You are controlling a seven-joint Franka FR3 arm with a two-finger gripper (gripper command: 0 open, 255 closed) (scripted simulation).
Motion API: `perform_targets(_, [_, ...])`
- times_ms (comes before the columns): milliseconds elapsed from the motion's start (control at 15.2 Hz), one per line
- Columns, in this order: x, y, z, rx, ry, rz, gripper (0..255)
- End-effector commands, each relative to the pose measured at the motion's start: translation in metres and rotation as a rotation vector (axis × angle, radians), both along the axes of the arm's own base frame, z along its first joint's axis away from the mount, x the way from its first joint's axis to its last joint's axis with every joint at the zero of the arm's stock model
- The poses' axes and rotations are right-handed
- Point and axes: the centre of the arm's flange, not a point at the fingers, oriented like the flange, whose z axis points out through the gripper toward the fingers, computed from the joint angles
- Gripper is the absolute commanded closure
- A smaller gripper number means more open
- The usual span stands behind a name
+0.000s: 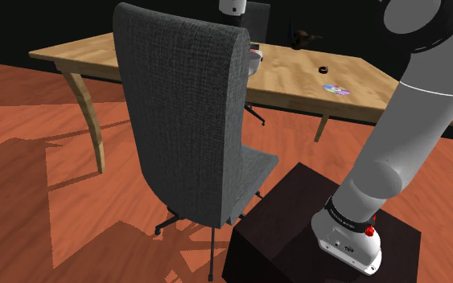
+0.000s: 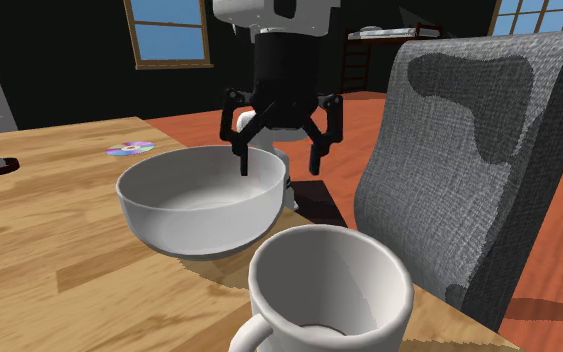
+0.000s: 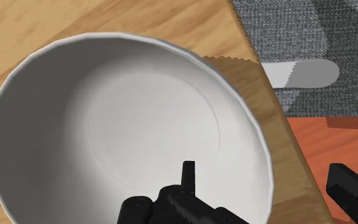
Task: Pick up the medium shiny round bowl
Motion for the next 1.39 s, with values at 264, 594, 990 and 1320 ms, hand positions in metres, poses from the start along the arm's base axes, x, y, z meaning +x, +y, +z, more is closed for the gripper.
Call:
perform_targets(264, [0.000, 0.000, -0.001, 0.000, 0.000, 0.000, 255])
perform_targets(594, [0.000, 0.000, -0.001, 0.000, 0.000, 0.000, 255])
perform_targets(990, [0.000, 0.000, 0.031, 0.000, 0.000, 0.000, 255])
perform_targets(1320, [0.000, 0.000, 0.057, 0.000, 0.000, 0.000, 255])
